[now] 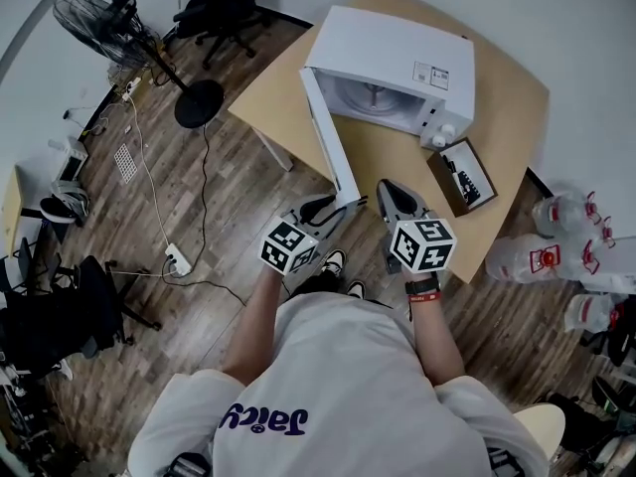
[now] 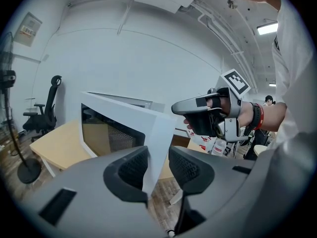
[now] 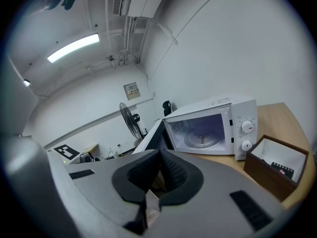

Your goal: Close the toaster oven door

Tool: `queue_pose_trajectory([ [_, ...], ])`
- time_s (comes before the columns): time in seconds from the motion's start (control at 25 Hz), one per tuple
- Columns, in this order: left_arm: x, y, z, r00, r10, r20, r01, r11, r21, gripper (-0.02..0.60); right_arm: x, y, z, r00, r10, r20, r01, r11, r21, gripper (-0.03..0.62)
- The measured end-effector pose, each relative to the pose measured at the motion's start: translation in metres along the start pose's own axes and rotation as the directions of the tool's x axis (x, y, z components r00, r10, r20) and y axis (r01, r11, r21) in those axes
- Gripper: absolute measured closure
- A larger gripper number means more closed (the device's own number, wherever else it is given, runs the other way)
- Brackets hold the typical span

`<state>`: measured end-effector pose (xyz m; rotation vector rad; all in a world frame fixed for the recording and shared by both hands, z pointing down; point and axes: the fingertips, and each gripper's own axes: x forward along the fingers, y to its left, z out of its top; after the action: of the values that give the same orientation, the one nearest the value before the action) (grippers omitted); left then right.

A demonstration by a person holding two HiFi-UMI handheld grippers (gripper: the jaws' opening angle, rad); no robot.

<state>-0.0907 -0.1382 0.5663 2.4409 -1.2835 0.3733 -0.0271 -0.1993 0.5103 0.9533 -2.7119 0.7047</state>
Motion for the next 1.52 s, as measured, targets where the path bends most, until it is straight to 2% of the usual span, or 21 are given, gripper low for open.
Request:
queue_pose_trajectory([
  [0.4,0.017,-0.006,0.006,1.0,0.003,0.007,-0.003,1.0,-0.015,0.428,-0.014,-0.022,0.007,0.998,-0.051,0.034,0.05,0.999,0.016,0.579],
  [1.52,0.058,-0.019,0.021,0.999,-0.02,0.028,0.021,0.999,-0.025,0.422,-0.038,-0.049,0.01,0.992,-0.115,0.061,0.112,0.993,0.038,0.579],
])
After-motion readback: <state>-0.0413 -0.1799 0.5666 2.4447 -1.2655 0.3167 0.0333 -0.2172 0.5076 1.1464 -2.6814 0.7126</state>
